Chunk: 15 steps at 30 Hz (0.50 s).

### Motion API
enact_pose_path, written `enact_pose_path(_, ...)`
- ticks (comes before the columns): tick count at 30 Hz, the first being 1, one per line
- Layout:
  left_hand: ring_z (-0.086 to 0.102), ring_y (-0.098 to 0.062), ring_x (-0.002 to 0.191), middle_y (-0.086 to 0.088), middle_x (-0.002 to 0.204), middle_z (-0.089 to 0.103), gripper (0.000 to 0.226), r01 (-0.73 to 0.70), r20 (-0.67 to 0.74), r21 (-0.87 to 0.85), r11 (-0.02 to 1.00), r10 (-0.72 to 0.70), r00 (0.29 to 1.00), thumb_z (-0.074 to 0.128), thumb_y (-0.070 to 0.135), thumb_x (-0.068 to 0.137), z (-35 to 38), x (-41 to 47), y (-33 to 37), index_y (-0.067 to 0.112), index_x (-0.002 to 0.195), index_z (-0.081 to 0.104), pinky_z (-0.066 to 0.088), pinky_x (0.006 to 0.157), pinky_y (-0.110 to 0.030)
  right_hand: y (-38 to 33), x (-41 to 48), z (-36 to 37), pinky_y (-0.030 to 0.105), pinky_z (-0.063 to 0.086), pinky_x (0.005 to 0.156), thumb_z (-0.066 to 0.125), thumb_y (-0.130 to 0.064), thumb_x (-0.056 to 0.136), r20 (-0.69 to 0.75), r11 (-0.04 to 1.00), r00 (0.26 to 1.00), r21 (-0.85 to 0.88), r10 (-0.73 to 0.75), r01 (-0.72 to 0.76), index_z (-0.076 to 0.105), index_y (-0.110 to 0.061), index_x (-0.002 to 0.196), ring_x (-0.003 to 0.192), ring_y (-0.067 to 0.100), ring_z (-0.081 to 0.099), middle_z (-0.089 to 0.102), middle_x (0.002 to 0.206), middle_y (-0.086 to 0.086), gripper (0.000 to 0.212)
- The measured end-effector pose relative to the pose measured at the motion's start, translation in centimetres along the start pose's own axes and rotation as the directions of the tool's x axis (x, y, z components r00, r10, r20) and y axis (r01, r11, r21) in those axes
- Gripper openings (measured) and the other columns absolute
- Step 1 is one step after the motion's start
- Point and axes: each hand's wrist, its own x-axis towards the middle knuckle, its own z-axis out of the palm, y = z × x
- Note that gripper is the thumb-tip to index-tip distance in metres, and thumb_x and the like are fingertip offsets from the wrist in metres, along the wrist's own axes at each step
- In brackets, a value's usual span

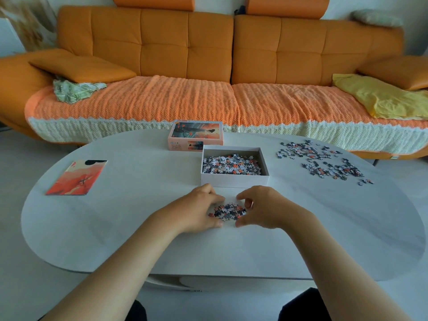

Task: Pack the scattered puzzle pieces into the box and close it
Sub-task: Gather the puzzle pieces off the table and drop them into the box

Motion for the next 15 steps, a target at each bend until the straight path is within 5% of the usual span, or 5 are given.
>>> enact_pose_path(3,0.053,-0.011,0.091,0.007,0.101,0.044,0.044,-0.047,-0.056,-0.018,0.999,0.046,0.997,0.068,0.035,0.088,0.4,0.2,1.2,0.027,0.13,0.059,0.045,0.086,-0.03,-1.0,0.4,0.3,0.028,0.054,0.074,0.084,-0.04,0.067,-0.05,1.0,0.999,0.004,-0.02,0.02,0.068,-0.022,0.115,0.088,0.015,0.061,0.066,0.099,-0.004,0.053)
enact_pose_path(7,0.054,-0.014,0.09,0.004,0.099,0.049,0.034,-0.024,-0.096,-0.069,0.997,0.017,0.995,0.071,0.035,0.084,0.5,0.6,1.7,0.026,0.116,0.067,0.045,0.08,-0.027,-1.8,0.6,0.4,0.032,0.058,0.064,0.081,-0.032,0.065,-0.066,1.0,0.998,0.019,-0.013,0.014,0.076,-0.023,0.089,0.075,0.015,0.066,0.07,0.078,-0.001,0.026)
enact_pose_path(15,0.055,-0.011,0.09,0.006,0.099,0.051,0.022,0.017,-0.164,-0.13,0.991,-0.039,0.986,0.076,0.027,0.08,0.7,0.7,1.6,0.026,0.1,0.066,0.043,0.077,-0.022,-2.1,0.5,0.5,0.018,0.044,0.05,0.076,-0.02,0.074,-0.09,0.998,0.996,0.066,-0.005,0.011,0.076,-0.017,0.089,0.073,0.015,0.06,0.066,0.076,-0.002,0.016)
